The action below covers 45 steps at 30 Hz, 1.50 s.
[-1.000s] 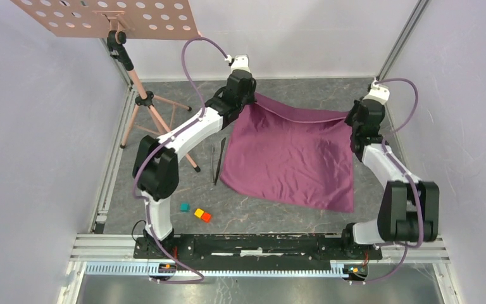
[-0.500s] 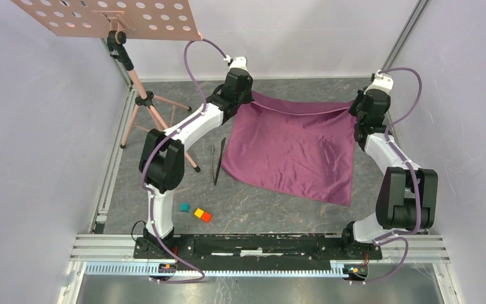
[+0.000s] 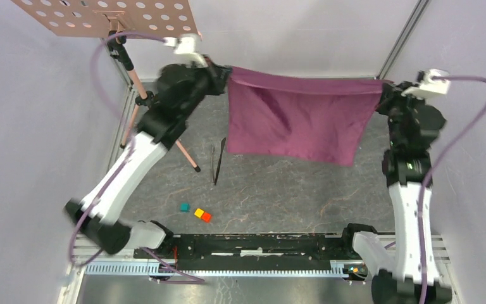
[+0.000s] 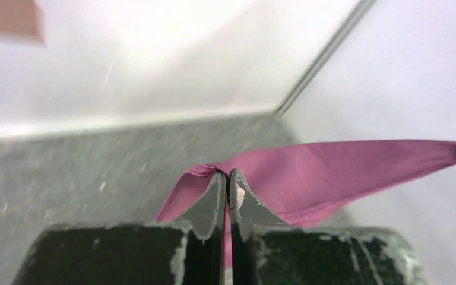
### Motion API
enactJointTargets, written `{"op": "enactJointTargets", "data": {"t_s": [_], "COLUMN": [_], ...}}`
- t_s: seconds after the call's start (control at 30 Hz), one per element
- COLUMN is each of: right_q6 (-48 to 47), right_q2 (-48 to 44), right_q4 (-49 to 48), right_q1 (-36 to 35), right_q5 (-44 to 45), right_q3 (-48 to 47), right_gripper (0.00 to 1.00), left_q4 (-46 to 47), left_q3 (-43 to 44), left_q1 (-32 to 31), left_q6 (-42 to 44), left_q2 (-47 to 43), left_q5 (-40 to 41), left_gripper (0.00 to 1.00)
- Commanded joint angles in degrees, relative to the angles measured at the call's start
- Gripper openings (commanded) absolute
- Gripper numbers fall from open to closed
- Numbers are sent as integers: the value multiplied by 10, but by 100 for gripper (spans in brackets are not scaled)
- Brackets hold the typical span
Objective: Fold the napkin into a case and place the utensils inside
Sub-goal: Fold and flatten the napkin at the center of the board.
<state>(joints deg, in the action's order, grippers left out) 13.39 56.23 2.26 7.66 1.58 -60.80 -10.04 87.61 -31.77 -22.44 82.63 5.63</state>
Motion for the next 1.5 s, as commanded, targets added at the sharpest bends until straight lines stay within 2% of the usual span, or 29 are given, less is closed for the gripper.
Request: {"op": "enactJointTargets", "data": {"t_s": [0.0, 0.23, 0.37, 0.5, 0.7, 0.87, 1.03, 1.13, 1.27, 1.47], "right_q6": [4, 10, 8, 3, -9, -21, -42, -54, -62, -71], "right_q2": [-126, -300, -324, -309, -226, -156, -32, 58, 183, 343], "right_q4": [66, 42, 28, 29, 42, -68, -168, -247, -302, -301], "right_q1": [2, 2, 2, 2, 2, 2, 2, 2, 2, 2], "right_q5": [-34, -59, -55, -39, 26, 74, 121, 107, 60, 1], "right_q3": [-52, -64, -72, -73, -68, 38, 120, 154, 142, 63], "right_gripper": [0, 0, 0, 0, 0, 0, 0, 0, 0, 0], "left_q4": [26, 30, 34, 51, 51, 67, 94, 98, 98, 93], "left_q3": [-26, -64, -49, -51, -37, -6, 44, 75, 120, 192], "left_q1": [-3, -3, -3, -3, -3, -2, -1, -1, 2, 20], "left_q6": [-29, -40, -48, -48, -17, 9, 20, 37, 62, 47], "left_q2": [-170, -348, -372, -357, -249, -103, 76, 172, 280, 373], "left_q5": [-54, -112, -134, -120, -28, 18, 18, 24, 34, 22], "left_gripper": [2, 2, 2, 2, 2, 2, 2, 2, 2, 2]}}
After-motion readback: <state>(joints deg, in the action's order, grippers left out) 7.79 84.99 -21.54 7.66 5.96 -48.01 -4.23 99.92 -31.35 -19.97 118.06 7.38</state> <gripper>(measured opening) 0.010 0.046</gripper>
